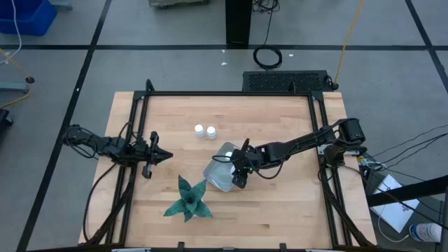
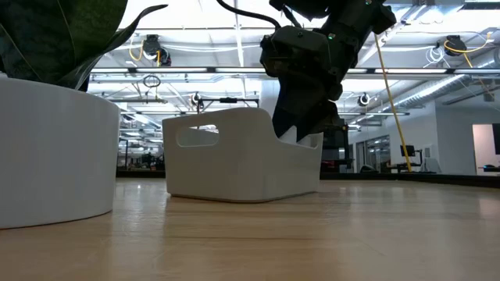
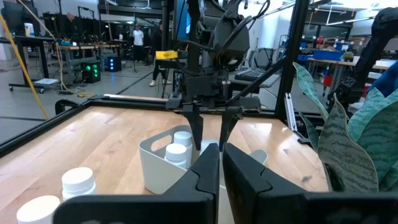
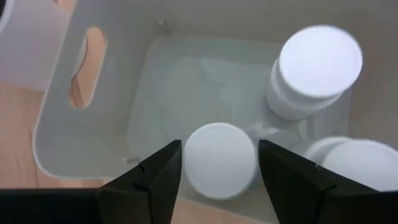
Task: Pick and place pill bottles into a basket
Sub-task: Put the white pill bottle into the gray bin
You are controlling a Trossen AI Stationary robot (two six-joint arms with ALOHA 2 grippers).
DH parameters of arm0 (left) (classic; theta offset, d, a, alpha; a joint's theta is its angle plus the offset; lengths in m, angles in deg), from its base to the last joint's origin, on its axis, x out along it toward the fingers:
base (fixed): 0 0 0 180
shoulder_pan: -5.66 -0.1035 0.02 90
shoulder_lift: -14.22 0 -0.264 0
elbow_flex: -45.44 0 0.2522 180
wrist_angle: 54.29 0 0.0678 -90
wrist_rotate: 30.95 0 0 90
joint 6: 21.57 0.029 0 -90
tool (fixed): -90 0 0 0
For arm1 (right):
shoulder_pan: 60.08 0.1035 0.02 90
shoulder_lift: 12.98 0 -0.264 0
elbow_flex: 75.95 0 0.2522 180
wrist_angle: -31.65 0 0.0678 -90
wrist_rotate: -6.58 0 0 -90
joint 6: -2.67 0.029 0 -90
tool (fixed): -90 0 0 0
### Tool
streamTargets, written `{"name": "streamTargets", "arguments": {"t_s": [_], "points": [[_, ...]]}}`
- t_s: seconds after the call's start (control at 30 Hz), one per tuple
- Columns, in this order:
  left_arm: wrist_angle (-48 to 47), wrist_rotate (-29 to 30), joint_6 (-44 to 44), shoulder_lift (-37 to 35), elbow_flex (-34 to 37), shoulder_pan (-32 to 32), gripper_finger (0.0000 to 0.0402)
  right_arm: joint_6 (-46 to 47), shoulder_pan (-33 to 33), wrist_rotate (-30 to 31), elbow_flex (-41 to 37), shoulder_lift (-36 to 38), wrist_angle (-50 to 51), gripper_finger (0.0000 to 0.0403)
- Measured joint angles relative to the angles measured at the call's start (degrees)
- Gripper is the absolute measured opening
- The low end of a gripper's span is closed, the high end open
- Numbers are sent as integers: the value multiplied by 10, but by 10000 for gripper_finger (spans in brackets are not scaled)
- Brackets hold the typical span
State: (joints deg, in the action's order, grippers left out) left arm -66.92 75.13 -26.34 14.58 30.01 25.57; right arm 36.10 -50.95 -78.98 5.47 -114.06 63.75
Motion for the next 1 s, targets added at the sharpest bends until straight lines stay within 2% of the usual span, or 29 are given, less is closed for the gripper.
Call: {"name": "streamTargets", "arguments": {"t_s": [0.3,0.57,0.8,1.0], "points": [[0,0,0,0,0,0,26,-13,0,0,0,2,-8,224],[1,0,0,0,0,0,26,-7,8,2,1,34,-37,204],[4,0,0,0,0,0,26,-14,6,34,1,96,-31,134],[5,0,0,0,0,0,26,-43,3,31,1,142,-14,23]]}}
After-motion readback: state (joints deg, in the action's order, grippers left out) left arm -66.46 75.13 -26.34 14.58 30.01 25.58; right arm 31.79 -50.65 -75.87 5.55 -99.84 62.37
